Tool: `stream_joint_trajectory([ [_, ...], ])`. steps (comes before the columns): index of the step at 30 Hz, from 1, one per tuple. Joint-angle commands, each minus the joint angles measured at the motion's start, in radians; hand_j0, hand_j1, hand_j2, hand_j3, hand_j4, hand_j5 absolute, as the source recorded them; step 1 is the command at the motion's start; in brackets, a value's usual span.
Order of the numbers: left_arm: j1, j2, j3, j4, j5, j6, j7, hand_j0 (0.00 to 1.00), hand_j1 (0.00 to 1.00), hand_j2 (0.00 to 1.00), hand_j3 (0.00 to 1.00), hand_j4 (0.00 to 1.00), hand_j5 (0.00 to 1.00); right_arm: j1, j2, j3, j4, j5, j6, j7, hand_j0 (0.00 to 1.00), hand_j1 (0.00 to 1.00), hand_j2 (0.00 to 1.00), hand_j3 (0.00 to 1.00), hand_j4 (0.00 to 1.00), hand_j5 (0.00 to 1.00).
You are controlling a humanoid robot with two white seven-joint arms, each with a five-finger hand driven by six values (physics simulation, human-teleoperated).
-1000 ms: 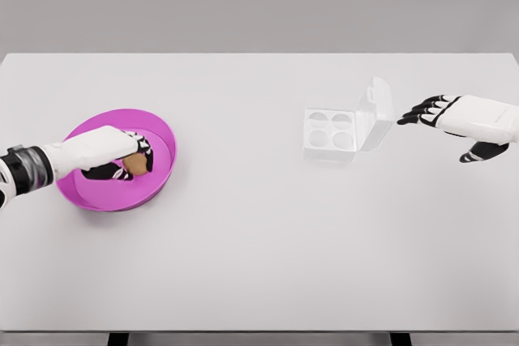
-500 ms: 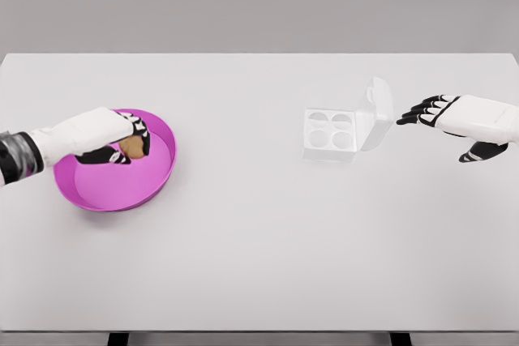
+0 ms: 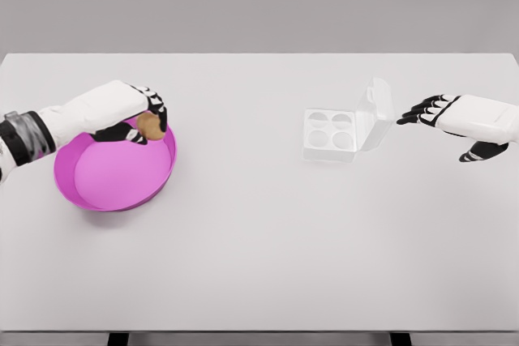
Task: Pack egg into the box and close the box lid
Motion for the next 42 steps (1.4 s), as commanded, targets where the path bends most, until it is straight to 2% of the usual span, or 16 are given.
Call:
stream_joint_trajectory([
  [1,0.0,-0.019,0.0,-0.001,0.005,0.001,0.001,0.35,0.35,0.35,0.35,0.35,0.35,0.0,-0.001,0.0,0.001,-0.005,0.003,0.0,1.0,1.0,1.0,1.0,1.0,1.0],
  [11,-0.005,-0.093,-0.004,-0.001,0.002,0.001,0.001,0.31,0.31,0.31,0.31,0.31,0.31,0.0,-0.001,0.001,0.001,-0.005,0.003,0.0,1.0,1.0,1.0,1.0,1.0,1.0],
  [35,-0.006,-0.246,-0.02,-0.003,0.005,0.001,0.001,0.31,0.31,0.31,0.31,0.31,0.31,0.021,-0.02,-0.003,-0.003,-0.02,0.003,0.0,1.0,1.0,1.0,1.0,1.0,1.0],
  [40,-0.006,-0.28,-0.021,-0.003,0.002,0.001,0.001,0.31,0.31,0.31,0.31,0.31,0.31,0.021,-0.058,-0.008,0.016,-0.017,0.003,0.0,1.0,1.0,1.0,1.0,1.0,1.0],
  [42,-0.006,-0.289,-0.023,-0.003,0.002,0.001,0.001,0.31,0.31,0.31,0.31,0.31,0.31,0.025,-0.099,-0.009,0.027,-0.019,0.003,0.0,1.0,1.0,1.0,1.0,1.0,1.0],
])
